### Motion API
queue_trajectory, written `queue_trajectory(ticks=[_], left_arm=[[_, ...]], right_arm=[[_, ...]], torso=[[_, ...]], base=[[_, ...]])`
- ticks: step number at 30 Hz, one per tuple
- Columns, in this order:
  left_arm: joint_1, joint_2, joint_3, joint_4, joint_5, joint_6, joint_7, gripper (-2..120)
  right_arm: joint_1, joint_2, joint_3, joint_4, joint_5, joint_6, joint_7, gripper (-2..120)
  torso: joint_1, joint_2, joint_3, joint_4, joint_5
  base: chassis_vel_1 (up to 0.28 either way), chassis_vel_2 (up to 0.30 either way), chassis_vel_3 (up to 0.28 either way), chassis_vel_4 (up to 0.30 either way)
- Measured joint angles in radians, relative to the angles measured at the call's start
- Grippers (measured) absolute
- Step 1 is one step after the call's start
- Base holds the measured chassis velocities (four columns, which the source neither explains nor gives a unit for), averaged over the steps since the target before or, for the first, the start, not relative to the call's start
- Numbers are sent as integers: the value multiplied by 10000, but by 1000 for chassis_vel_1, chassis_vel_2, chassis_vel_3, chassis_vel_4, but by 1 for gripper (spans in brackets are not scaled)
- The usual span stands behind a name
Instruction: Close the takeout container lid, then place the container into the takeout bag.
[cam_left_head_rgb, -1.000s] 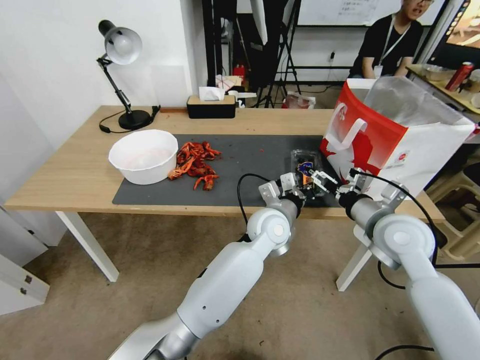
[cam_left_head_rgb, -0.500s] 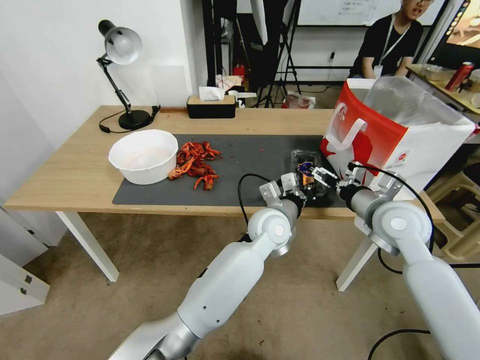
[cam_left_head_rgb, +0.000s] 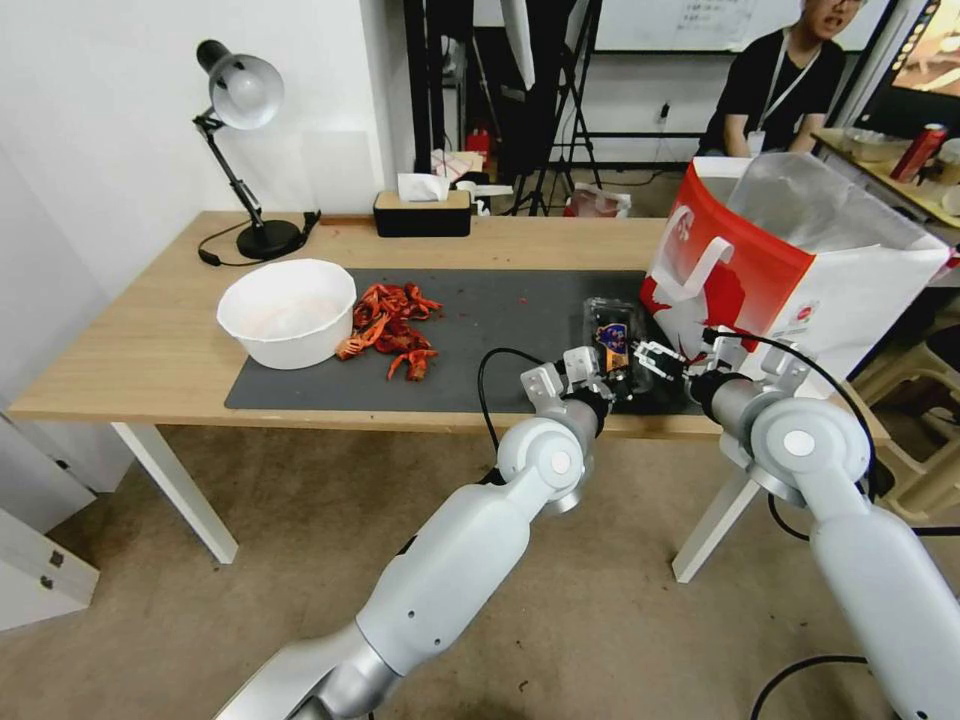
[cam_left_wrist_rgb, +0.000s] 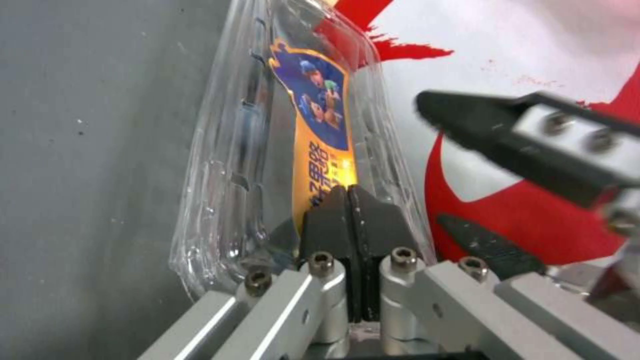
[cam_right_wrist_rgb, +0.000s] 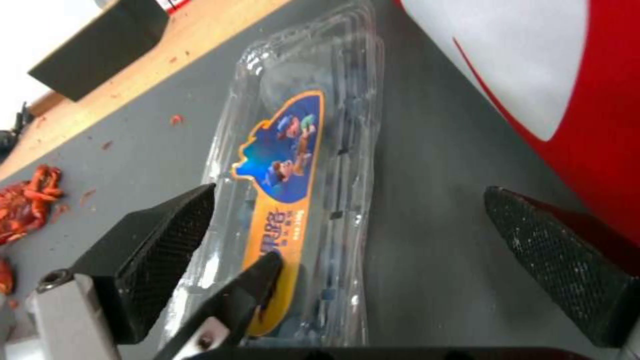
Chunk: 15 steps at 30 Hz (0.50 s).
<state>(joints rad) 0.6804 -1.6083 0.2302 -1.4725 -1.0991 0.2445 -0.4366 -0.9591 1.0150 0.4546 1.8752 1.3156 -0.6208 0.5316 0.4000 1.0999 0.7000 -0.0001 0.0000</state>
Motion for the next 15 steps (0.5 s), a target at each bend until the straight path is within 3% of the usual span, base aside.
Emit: queue_trajectory(ticks=[15], left_arm=[[-24,2,-38,-43,-144,-5,-13,0]], right_arm=[[1216,83,-599,-1102,1234,-905,185,100]], torso=[[0,0,1,2,0]], base=[[0,0,0,0]])
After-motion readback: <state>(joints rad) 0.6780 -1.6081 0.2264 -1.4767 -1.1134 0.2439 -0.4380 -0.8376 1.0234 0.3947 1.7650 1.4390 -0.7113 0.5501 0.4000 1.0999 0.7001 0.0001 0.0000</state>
